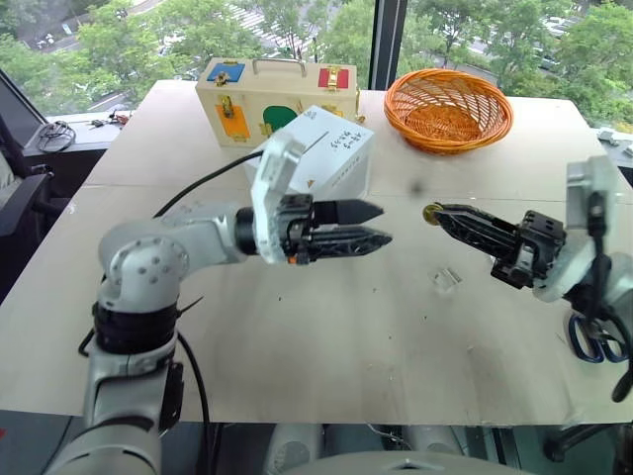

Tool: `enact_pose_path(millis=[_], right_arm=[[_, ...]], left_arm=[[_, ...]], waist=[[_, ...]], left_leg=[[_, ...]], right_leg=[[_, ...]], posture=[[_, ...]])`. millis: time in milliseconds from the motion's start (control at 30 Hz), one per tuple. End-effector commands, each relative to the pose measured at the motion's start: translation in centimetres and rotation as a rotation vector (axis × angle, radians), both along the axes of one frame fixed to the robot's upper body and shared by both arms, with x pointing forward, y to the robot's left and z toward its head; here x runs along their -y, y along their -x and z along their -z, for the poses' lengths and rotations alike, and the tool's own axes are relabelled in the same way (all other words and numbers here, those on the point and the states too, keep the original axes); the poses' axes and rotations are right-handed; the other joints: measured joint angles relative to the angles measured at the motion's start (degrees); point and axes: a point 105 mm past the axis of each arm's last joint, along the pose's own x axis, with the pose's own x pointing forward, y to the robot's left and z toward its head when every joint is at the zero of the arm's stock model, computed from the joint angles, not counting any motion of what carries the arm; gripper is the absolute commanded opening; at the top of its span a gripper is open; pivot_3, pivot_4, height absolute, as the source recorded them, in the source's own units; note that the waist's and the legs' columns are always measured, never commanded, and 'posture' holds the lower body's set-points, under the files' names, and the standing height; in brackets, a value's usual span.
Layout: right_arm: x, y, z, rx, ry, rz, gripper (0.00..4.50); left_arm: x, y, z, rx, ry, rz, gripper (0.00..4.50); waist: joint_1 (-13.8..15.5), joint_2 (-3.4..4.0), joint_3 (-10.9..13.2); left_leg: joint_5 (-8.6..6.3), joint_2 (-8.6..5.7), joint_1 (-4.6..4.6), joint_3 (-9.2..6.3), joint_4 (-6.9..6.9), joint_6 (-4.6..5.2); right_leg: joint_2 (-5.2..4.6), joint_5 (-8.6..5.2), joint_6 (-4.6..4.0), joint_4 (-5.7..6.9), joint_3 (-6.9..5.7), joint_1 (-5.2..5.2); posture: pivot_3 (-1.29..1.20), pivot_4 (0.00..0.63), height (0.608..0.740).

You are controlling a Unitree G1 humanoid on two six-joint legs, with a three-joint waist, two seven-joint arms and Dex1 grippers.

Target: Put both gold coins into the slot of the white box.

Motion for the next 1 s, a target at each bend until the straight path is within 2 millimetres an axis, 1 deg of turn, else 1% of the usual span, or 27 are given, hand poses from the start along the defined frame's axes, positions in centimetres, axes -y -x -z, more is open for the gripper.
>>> enact_pose_path(millis=[33, 100, 200, 233, 533, 567, 600, 700, 733, 767, 1000], right_arm=[[-1.0, 1.0, -1.5, 0.030, -0.036, -0.057, 0.00], [-1.4, 1.2, -1.8, 0.035, -0.040, -0.072, 0.00], [-1.8, 1.3, -2.1, 0.039, -0.042, -0.085, 0.00], [-1.9, 1.4, -2.1, 0.041, -0.041, -0.089, 0.00], [-2.5, 1.5, -2.2, 0.042, -0.046, -0.109, 0.00], [-2.5, 1.5, -2.2, 0.042, -0.046, -0.111, 0.00], [-2.6, 1.5, -2.2, 0.043, -0.048, -0.112, 0.00], [-2.6, 1.5, -2.2, 0.043, -0.052, -0.115, 0.00], [-2.6, 1.6, -2.2, 0.042, -0.053, -0.116, 0.00], [-2.6, 1.6, -2.2, 0.042, -0.054, -0.117, 0.00], [-2.5, 1.9, -2.1, 0.020, -0.062, -0.131, 0.00]], left_arm=[[0.3, 0.1, -1.2, 0.000, 0.029, 0.036, 3.26], [0.5, 0.2, -1.3, -0.002, 0.028, 0.056, 3.26], [0.7, 0.3, -1.4, -0.006, 0.031, 0.079, 2.48], [0.8, 0.4, -1.5, -0.003, 0.033, 0.085, 2.05], [1.1, 0.7, -1.9, 0.001, 0.037, 0.118, 2.05], [1.1, 0.7, -1.9, 0.001, 0.038, 0.120, 1.78], [1.1, 0.7, -1.9, 0.001, 0.039, 0.122, 1.78], [1.1, 0.8, -1.9, 0.000, 0.042, 0.128, 0.74], [1.1, 0.9, -1.9, -0.001, 0.044, 0.130, 0.27], [1.0, 0.9, -2.0, -0.002, 0.046, 0.131, 0.12], [0.8, 0.9, -2.3, 0.011, 0.067, 0.132, 0.12]], waist=[[-0.1, 0.00, 0.0], [-0.2, 0.00, 0.0], [-0.2, 0.00, 0.0], [-0.2, 0.00, 0.0], [0.0, 0.00, 0.0], [0.0, 0.00, 0.0], [0.0, 0.00, 0.0], [0.0, 0.00, 0.0], [0.0, 0.00, 0.0], [0.0, 0.00, 0.0], [0.1, 0.00, 0.0]], left_leg=[[-0.01, 0.00, -0.01, 0.02, 0.00, 0.01], [-0.01, -0.01, -0.02, 0.05, 0.00, 0.02], [-0.01, 0.00, -0.03, 0.03, 0.00, 0.02], [-0.01, 0.00, -0.03, 0.04, 0.00, 0.02], [-0.01, 0.01, -0.04, 0.05, 0.01, 0.02], [-0.01, 0.01, -0.04, 0.04, 0.01, 0.02], [-0.01, 0.01, -0.04, 0.04, 0.01, 0.02], [-0.01, 0.01, -0.04, 0.04, 0.01, 0.02], [-0.01, 0.01, -0.04, 0.04, 0.01, 0.02], [-0.01, 0.01, -0.04, 0.04, 0.01, 0.02], [-0.02, 0.01, -0.05, 0.04, 0.01, 0.03]], right_leg=[[0.00, 0.00, 0.00, -0.01, 0.01, 0.00], [0.00, 0.00, 0.00, -0.03, 0.05, -0.01], [0.00, 0.00, -0.01, -0.05, 0.03, -0.01], [0.00, 0.00, -0.01, -0.05, 0.04, -0.01], [-0.02, 0.00, -0.01, -0.06, 0.04, -0.01], [-0.02, 0.00, -0.01, -0.06, 0.04, -0.01], [-0.02, 0.00, -0.01, -0.06, 0.04, -0.02], [-0.02, 0.00, -0.01, -0.06, 0.04, -0.02], [-0.02, 0.00, -0.01, -0.06, 0.04, -0.01], [-0.03, 0.00, -0.02, -0.06, 0.04, -0.02], [-0.03, 0.00, -0.02, -0.07, 0.04, -0.01]], posture=[[0.00, 0.150, 0.740], [0.00, 0.150, 0.740], [0.00, 0.150, 0.740], [0.00, 0.150, 0.740], [0.00, 0.150, 0.740], [0.00, 0.150, 0.740], [0.00, 0.150, 0.740], [0.00, 0.150, 0.740], [0.00, 0.150, 0.740], [0.00, 0.150, 0.740], [0.00, 0.150, 0.740]])
